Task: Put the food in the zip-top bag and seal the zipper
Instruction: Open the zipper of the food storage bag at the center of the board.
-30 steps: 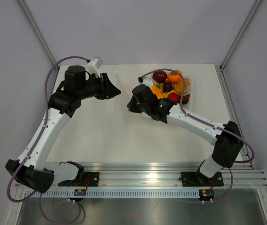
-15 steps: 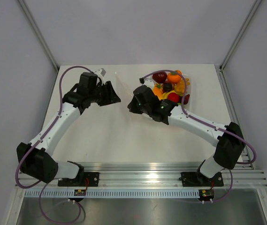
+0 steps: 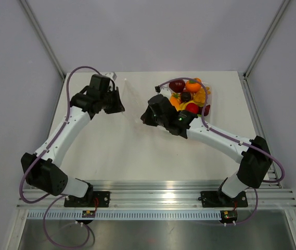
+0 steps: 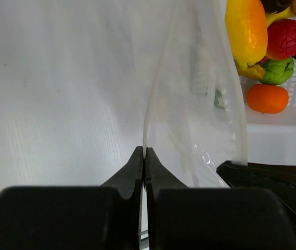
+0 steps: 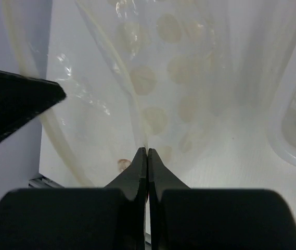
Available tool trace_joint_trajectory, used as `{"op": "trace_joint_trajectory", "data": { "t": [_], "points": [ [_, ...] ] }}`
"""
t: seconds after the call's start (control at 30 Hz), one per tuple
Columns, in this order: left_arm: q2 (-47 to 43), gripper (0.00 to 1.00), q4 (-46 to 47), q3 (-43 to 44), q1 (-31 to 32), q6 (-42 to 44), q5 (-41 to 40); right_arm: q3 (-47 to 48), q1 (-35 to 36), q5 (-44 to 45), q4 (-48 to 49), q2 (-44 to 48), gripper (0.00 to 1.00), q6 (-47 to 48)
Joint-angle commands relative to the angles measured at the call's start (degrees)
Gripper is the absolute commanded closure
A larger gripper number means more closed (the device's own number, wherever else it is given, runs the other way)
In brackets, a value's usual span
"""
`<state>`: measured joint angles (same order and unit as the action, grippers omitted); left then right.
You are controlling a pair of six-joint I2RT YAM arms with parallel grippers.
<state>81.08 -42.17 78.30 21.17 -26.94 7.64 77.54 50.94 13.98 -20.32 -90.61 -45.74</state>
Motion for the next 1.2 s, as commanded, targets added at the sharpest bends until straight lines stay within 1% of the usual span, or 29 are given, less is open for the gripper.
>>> {"op": "trace_joint_trajectory", "data": {
  "t": [0.0, 0.03, 0.07, 0.1, 0.13, 0.2, 0.3, 0.37, 0.43, 0.5, 0.53, 0.67, 0.8, 0.87, 0.9, 0.93, 1.0, 1.03, 1.07, 1.13, 1.17],
  "points": [
    [-0.3, 1.00, -10.8, 12.2, 0.1, 6.9, -9.4, 2.9, -0.3, -3.1, 4.3, 0.2, 1.00, -1.5],
    [0.3, 1.00, -12.7, 14.1, 0.1, 8.7, -10.1, 3.5, -0.3, -4.6, 5.9, -0.1, 1.00, -1.6],
    [0.8, 1.00, -14.3, 18.0, 0.1, 9.4, -10.6, 4.5, -0.2, -6.3, 6.9, -0.5, 1.00, -2.1],
    [1.8, 1.00, -16.9, 19.4, 0.4, 10.1, -11.5, 4.9, -0.2, -8.9, 7.7, -1.0, 1.00, -3.0],
    [2.3, 1.00, -18.0, 21.0, 0.5, 11.3, -11.8, 5.3, -0.1, -9.4, 8.0, -1.0, 1.00, -3.6],
    [4.0, 1.00, -20.8, 23.6, 0.9, 12.1, -12.5, 4.6, -0.4, -7.8, 8.4, 0.0, 1.00, -5.7],
    [5.0, 1.00, -21.1, 22.7, 1.3, 13.1, -12.0, 1.7, -1.8, -3.2, 5.6, 1.1, 1.00, -7.9],
    [5.1, 1.00, -19.7, 20.1, 1.3, 12.9, -10.4, -1.4, -3.6, -1.4, 3.8, 1.3, 1.00, -9.1],
    [5.0, 1.00, -18.7, 18.0, 1.6, 12.6, -9.1, -4.2, -4.9, -1.0, 1.9, 1.0, 1.00, -10.2],
    [5.1, 1.00, -17.5, 17.2, 2.1, 12.3, -8.0, -6.2, -6.0, -1.8, 1.9, 1.3, 1.00, -11.3],
    [5.3, 1.00, -16.9, 16.2, 2.4, 11.9, -5.8, -7.7, -6.0, -1.8, 2.6, 1.5, 1.00, -11.4],
    [6.9, 1.00, -13.2, 14.7, 5.2, 10.5, -2.4, -8.0, -6.0, -2.1, 2.7, 1.8, 1.00, -10.4],
    [8.9, 1.00, -11.6, 14.6, 8.4, 9.7, -1.8, -7.8, -6.0, -1.3, 0.8, 2.3, 1.00, -9.5],
    [9.6, 1.00, -10.6, 14.1, 8.6, 9.5, -0.6, -8.1, -6.0, -0.5, 0.5, 3.0, 1.00, -8.8],
    [9.8, 1.00, -10.5, 14.0, 8.6, 9.5, -0.1, -8.3, -6.0, -0.2, 0.2, 3.2, 0.98, -8.6],
    [10.0, 1.00, -10.2, 13.9, 8.6, 9.5, 0.9, -8.3, -6.0, 0.3, -0.1, 3.2, 0.87, -7.9],
    [10.5, 1.00, -10.1, 13.8, 8.6, 9.8, 1.8, -7.9, -6.0, 0.3, -0.2, 3.3, 0.73, -6.7],
    [10.6, 1.00, -9.8, 13.8, 8.6, 9.9, 2.1, -7.7, -6.0, 0.0, -0.2, 3.2, 0.56, -5.7],
    [10.5, 1.00, -9.7, 13.6, 8.7, 10.5, 2.4, -7.3, -6.0, -0.4, -0.1, 3.0, 0.49, -4.8],
    [10.8, 1.00, -10.1, 13.7, 8.7, 11.1, 2.5, -5.7, -6.0, -1.8, 0.5, 2.2, 0.39, -2.0],
    [10.9, 1.00, -10.4, 13.8, 8.7, 11.8, 2.6, -4.9, -6.0, -2.1, 0.2, 1.0, 0.38, -1.2]
  ]
}}
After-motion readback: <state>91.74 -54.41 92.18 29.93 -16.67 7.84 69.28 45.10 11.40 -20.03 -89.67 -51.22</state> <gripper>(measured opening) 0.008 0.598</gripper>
